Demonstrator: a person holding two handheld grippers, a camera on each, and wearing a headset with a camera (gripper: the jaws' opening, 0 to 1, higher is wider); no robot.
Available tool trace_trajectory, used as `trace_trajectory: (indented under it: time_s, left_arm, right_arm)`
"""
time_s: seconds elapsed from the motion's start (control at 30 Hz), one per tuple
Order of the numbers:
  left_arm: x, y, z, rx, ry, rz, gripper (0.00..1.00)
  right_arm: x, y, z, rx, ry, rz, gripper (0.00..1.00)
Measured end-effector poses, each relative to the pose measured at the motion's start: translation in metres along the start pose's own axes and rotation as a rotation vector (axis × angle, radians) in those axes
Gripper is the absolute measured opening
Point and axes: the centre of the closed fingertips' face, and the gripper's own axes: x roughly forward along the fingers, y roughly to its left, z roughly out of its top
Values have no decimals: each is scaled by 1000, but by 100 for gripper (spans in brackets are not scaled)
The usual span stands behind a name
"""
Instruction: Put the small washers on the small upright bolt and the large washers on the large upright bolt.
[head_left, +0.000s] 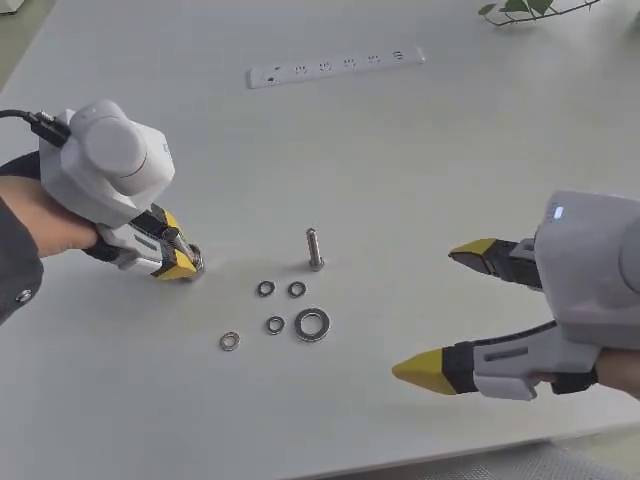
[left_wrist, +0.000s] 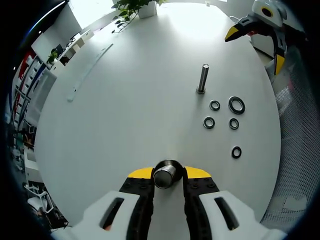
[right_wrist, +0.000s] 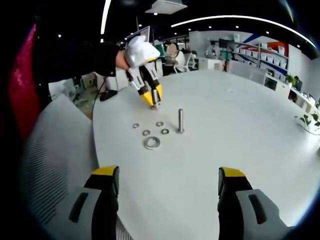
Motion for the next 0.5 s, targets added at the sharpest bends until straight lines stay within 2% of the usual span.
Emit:
trace_trajectory:
  time_s: [0.37, 0.5]
  left_arm:
    - [3, -1, -3, 4, 6, -5, 21]
    - [4, 0, -3, -13, -7, -8, 21]
  right_arm:
    - [-1, -1, 0, 2, 1, -3, 82]
    - [-1, -1, -1, 5, 2, -5, 82]
